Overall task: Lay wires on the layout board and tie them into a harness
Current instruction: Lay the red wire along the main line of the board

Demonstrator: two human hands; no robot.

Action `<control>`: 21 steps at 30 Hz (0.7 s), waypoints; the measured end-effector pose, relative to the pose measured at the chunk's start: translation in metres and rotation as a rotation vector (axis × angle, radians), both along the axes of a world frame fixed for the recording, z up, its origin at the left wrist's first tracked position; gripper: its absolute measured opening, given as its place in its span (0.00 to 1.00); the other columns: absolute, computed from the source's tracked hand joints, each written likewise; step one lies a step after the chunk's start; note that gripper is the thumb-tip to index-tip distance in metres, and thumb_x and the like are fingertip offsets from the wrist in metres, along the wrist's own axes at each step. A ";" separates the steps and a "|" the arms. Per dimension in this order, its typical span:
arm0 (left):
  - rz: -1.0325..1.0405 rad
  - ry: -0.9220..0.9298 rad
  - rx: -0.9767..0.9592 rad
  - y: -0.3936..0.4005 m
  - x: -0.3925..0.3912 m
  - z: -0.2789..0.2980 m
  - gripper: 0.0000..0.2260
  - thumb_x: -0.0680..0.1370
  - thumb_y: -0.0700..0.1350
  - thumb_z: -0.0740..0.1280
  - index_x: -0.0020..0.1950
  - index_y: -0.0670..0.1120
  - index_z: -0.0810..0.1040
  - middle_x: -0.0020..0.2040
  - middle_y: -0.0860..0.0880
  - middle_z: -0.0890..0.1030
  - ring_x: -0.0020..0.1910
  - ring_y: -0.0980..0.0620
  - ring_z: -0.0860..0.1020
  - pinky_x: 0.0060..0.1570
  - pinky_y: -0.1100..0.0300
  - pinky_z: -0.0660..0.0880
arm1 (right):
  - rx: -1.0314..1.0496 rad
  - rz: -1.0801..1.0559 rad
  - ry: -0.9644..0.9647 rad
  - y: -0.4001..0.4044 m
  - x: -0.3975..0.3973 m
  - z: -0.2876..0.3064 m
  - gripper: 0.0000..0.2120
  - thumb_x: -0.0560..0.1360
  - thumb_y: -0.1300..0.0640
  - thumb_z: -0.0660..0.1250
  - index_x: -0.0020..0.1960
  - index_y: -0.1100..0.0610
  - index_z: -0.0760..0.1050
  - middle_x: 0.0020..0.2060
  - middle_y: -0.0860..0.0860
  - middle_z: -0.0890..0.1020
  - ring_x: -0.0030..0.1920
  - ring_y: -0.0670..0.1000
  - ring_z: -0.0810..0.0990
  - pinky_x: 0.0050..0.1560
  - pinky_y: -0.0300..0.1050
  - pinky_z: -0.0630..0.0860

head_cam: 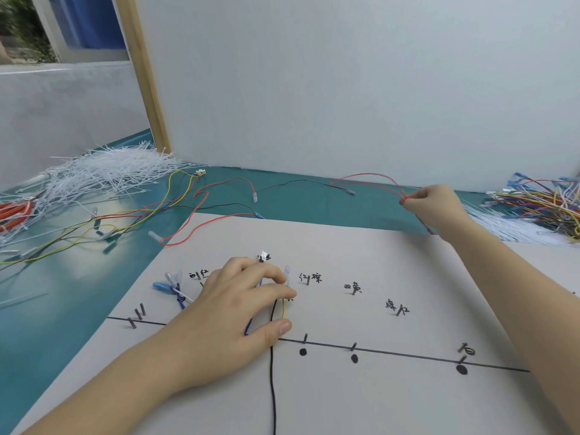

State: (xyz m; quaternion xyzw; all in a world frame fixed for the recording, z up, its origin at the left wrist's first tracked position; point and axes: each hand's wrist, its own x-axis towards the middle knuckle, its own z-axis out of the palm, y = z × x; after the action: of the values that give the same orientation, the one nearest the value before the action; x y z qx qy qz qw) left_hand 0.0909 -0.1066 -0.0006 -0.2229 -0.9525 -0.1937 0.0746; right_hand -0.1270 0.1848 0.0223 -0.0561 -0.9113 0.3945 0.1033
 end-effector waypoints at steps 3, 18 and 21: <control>0.002 0.015 0.040 0.001 0.000 0.001 0.27 0.71 0.66 0.48 0.62 0.59 0.73 0.58 0.73 0.63 0.61 0.70 0.54 0.62 0.68 0.54 | -0.348 0.152 -0.036 -0.008 0.023 0.015 0.07 0.74 0.64 0.66 0.46 0.68 0.78 0.30 0.54 0.70 0.30 0.52 0.66 0.34 0.42 0.69; 0.151 -0.198 0.584 0.017 0.009 0.012 0.09 0.74 0.50 0.67 0.49 0.64 0.75 0.44 0.60 0.83 0.43 0.57 0.80 0.45 0.67 0.75 | -1.180 0.601 -0.473 -0.098 0.159 0.018 0.07 0.75 0.70 0.61 0.43 0.63 0.76 0.31 0.55 0.81 0.31 0.49 0.81 0.35 0.39 0.80; 0.208 -0.288 0.823 0.021 0.006 0.017 0.11 0.78 0.38 0.64 0.46 0.54 0.79 0.38 0.54 0.84 0.32 0.58 0.79 0.32 0.70 0.73 | -1.112 0.612 -0.409 -0.100 0.159 0.016 0.08 0.71 0.68 0.65 0.38 0.60 0.80 0.33 0.50 0.82 0.32 0.45 0.80 0.38 0.35 0.79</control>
State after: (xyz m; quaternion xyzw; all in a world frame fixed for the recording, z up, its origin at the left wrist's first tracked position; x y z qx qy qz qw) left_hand 0.0971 -0.0857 0.0163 -0.0484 -0.8141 -0.5771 0.0429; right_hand 0.0324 0.0852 0.0386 0.0865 -0.5481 0.7988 -0.2324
